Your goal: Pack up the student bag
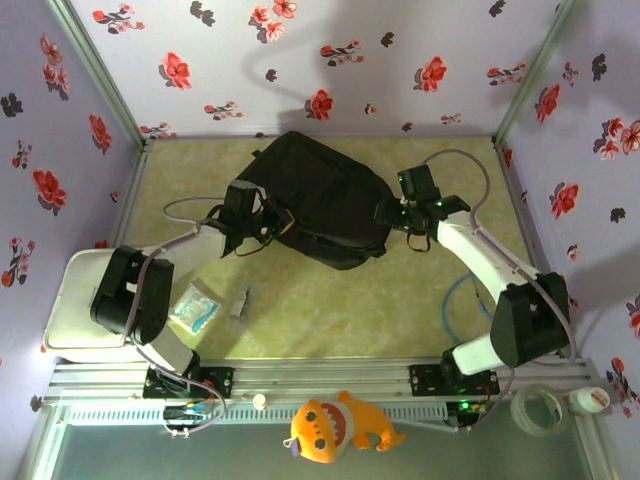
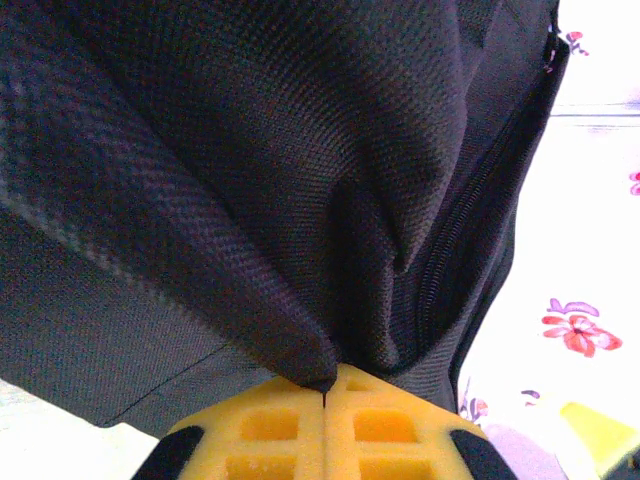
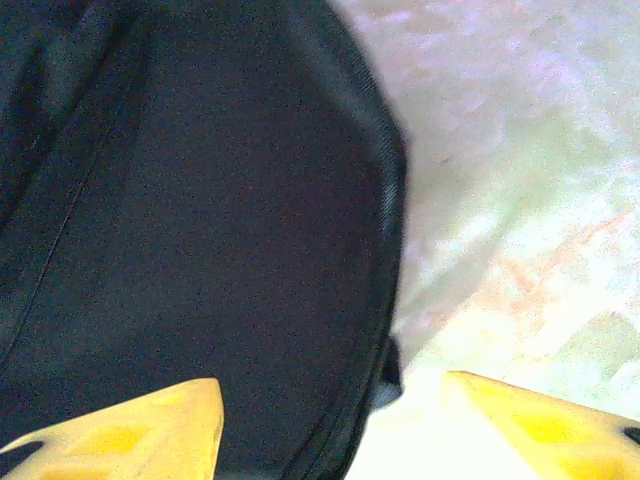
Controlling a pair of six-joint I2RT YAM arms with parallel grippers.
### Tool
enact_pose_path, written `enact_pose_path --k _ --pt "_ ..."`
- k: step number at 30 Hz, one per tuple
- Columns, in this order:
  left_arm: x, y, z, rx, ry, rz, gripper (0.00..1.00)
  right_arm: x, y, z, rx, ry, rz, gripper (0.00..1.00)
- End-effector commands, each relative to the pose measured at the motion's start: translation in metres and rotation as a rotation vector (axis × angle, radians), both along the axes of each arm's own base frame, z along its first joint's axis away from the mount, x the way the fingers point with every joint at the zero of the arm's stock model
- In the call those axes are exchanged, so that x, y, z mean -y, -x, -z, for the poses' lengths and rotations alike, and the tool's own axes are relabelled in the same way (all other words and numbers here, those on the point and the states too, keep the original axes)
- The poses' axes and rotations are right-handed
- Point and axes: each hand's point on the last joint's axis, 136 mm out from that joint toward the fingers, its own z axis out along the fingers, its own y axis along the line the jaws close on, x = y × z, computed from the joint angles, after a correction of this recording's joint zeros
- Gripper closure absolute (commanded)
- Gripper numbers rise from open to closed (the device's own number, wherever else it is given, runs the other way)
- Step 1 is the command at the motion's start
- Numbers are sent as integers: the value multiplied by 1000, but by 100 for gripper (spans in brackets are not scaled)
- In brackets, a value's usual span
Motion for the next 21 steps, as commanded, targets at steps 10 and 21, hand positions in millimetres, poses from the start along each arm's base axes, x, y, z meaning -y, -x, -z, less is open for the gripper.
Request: enact_pose_path --k 10,21 --pt "18 -10 -24 74 60 24 100 -133 56 0 -23 -75 -280 50" --pt "23 -5 -25 82 57 43 100 -161 51 37 -75 -44 -265 61"
